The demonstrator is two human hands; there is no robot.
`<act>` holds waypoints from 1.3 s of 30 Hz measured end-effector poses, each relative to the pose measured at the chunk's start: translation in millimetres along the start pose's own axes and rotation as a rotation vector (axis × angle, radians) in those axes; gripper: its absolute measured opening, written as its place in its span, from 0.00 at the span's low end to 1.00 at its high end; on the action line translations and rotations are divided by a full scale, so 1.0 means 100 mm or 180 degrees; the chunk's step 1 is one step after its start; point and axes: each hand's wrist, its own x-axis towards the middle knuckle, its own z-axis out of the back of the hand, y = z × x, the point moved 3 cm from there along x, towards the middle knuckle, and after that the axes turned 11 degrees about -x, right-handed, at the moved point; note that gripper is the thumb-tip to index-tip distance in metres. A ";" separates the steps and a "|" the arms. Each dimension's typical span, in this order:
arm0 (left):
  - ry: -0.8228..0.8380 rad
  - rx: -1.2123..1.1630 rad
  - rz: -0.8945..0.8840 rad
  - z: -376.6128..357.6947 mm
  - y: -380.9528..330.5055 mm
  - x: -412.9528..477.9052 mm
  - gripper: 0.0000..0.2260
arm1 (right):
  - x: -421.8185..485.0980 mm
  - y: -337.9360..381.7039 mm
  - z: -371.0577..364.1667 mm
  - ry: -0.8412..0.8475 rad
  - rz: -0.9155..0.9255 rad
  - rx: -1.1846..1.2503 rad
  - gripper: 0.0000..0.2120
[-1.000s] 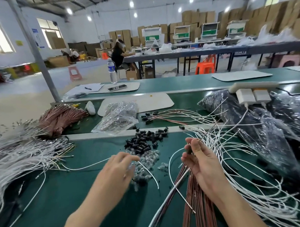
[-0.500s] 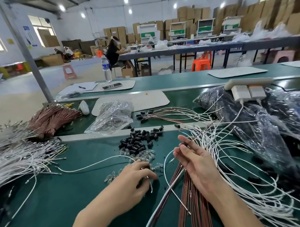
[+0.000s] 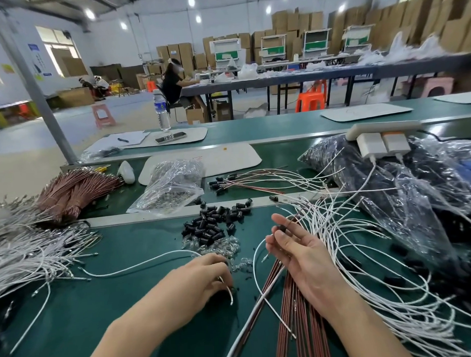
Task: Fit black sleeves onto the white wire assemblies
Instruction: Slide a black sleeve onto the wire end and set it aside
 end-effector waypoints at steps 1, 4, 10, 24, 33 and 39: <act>-0.0120 -0.0007 -0.0037 0.00 0.01 0.00 0.03 | 0.00 0.00 0.00 0.0009 0.0018 -0.0039 0.14; -0.0696 -0.0308 -0.0170 0.02 0.01 0.04 0.04 | -0.01 0.01 0.00 0.0023 0.0040 -0.0105 0.14; -0.1893 -0.0826 -0.0351 0.09 -0.12 0.14 0.07 | -0.01 0.01 -0.04 0.0065 0.0002 -0.0007 0.16; -0.2362 -0.0915 -0.0897 -0.11 -0.45 0.09 0.10 | -0.05 -0.11 -0.15 0.0784 0.0101 -0.0613 0.18; -0.2213 -0.1017 -0.0774 -0.12 -0.44 0.10 0.10 | -0.05 -0.04 -0.19 0.0555 0.0436 -0.1061 0.13; -0.2255 -0.1106 -0.0640 -0.19 -0.54 0.07 0.14 | -0.09 -0.03 -0.23 -0.0017 0.0988 -0.1717 0.05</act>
